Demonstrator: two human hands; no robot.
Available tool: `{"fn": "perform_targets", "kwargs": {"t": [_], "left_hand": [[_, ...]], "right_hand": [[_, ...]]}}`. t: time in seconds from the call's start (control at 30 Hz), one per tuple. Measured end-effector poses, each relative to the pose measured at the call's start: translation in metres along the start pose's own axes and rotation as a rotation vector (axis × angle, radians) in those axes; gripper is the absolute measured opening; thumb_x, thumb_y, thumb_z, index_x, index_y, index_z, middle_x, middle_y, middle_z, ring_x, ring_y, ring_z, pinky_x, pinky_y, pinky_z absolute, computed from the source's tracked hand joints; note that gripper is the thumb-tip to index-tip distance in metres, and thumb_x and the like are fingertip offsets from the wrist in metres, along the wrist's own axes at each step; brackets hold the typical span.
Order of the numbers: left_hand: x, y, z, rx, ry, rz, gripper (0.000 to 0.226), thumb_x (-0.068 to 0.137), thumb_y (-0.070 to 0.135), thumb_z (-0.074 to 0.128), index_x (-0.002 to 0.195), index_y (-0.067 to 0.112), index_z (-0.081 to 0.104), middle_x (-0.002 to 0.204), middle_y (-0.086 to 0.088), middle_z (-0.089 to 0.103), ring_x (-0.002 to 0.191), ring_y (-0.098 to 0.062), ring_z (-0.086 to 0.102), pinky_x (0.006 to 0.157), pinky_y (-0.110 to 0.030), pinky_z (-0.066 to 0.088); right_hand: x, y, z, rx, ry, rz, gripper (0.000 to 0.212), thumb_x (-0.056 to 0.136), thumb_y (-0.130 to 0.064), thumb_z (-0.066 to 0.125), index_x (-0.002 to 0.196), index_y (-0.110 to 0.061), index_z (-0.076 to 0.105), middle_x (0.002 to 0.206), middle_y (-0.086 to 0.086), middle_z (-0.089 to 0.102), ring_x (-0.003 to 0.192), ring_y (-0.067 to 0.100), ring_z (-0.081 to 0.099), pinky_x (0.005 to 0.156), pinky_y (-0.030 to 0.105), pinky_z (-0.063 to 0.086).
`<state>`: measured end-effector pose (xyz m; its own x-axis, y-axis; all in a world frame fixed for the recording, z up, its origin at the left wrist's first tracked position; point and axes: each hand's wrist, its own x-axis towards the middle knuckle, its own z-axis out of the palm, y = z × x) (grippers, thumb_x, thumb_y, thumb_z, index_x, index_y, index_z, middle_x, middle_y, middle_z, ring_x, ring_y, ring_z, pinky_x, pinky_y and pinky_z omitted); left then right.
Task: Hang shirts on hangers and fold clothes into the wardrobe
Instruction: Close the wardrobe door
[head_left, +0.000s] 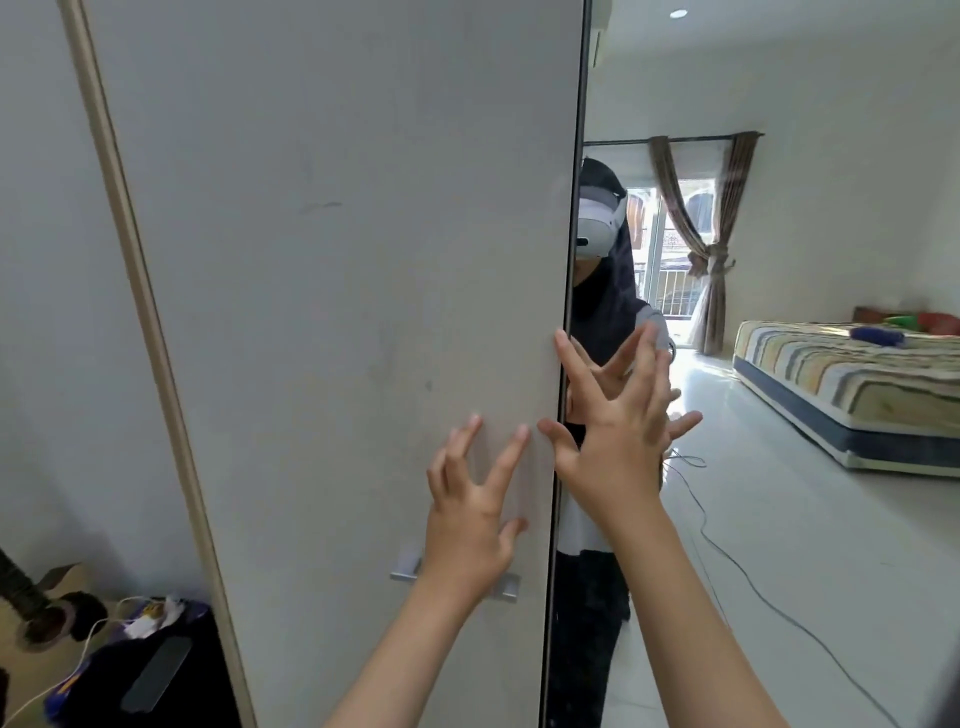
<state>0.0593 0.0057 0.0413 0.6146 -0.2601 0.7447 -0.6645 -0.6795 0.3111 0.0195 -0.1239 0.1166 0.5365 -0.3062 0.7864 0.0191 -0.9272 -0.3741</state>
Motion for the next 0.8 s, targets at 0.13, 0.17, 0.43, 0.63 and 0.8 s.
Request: {"fn": "perform_targets", "kwargs": {"t": [0.13, 0.17, 0.43, 0.63, 0.8], "left_hand": [[0.006, -0.006, 0.018, 0.026, 0.057, 0.001, 0.119, 0.052, 0.013, 0.088, 0.144, 0.047, 0.018, 0.148, -0.007, 0.017, 0.129, -0.032, 0.024, 0.075, -0.031, 0.057], [0.007, -0.006, 0.021, 0.026, 0.066, -0.004, 0.121, 0.051, 0.011, 0.087, 0.144, 0.048, 0.018, 0.148, -0.007, 0.019, 0.128, -0.032, 0.025, 0.071, -0.030, 0.058], [0.011, -0.006, 0.027, 0.058, 0.102, -0.014, 0.123, 0.050, 0.007, 0.087, 0.143, 0.048, 0.018, 0.147, -0.005, 0.020, 0.128, -0.031, 0.025, 0.063, -0.028, 0.058], [0.002, 0.002, 0.023, 0.015, 0.053, -0.013, 0.111, 0.062, 0.008, 0.081, 0.145, 0.044, 0.016, 0.154, -0.006, 0.003, 0.138, -0.033, 0.011, 0.102, -0.033, 0.027], [-0.020, 0.031, 0.020, -0.192, -0.062, -0.073, 0.088, 0.077, 0.015, 0.070, 0.147, 0.034, 0.020, 0.153, 0.000, -0.006, 0.142, -0.027, 0.007, 0.110, -0.031, 0.018]], "right_hand": [[0.004, 0.006, 0.016, 0.000, 0.091, -0.009, 0.098, 0.072, -0.027, 0.078, 0.141, -0.055, 0.015, 0.157, 0.011, -0.012, 0.144, 0.030, -0.007, 0.098, 0.079, 0.016], [0.004, 0.006, 0.019, 0.010, 0.112, -0.006, 0.098, 0.071, -0.026, 0.079, 0.140, -0.055, 0.017, 0.157, 0.010, -0.011, 0.143, 0.029, -0.006, 0.098, 0.078, 0.018], [0.007, 0.005, 0.026, 0.096, 0.078, 0.002, 0.094, 0.075, -0.020, 0.076, 0.139, -0.059, 0.019, 0.156, 0.004, -0.024, 0.143, 0.029, -0.020, 0.105, 0.071, -0.005], [0.004, 0.010, 0.017, 0.030, 0.009, -0.037, 0.081, 0.081, -0.035, 0.068, 0.142, -0.057, 0.018, 0.156, 0.003, -0.025, 0.144, 0.028, -0.017, 0.106, 0.072, 0.003], [-0.008, 0.026, -0.008, 0.137, 0.005, -0.058, 0.073, 0.085, -0.034, 0.062, 0.145, -0.046, 0.023, 0.161, -0.001, 0.007, 0.146, 0.023, 0.011, 0.108, 0.070, 0.015]]}}
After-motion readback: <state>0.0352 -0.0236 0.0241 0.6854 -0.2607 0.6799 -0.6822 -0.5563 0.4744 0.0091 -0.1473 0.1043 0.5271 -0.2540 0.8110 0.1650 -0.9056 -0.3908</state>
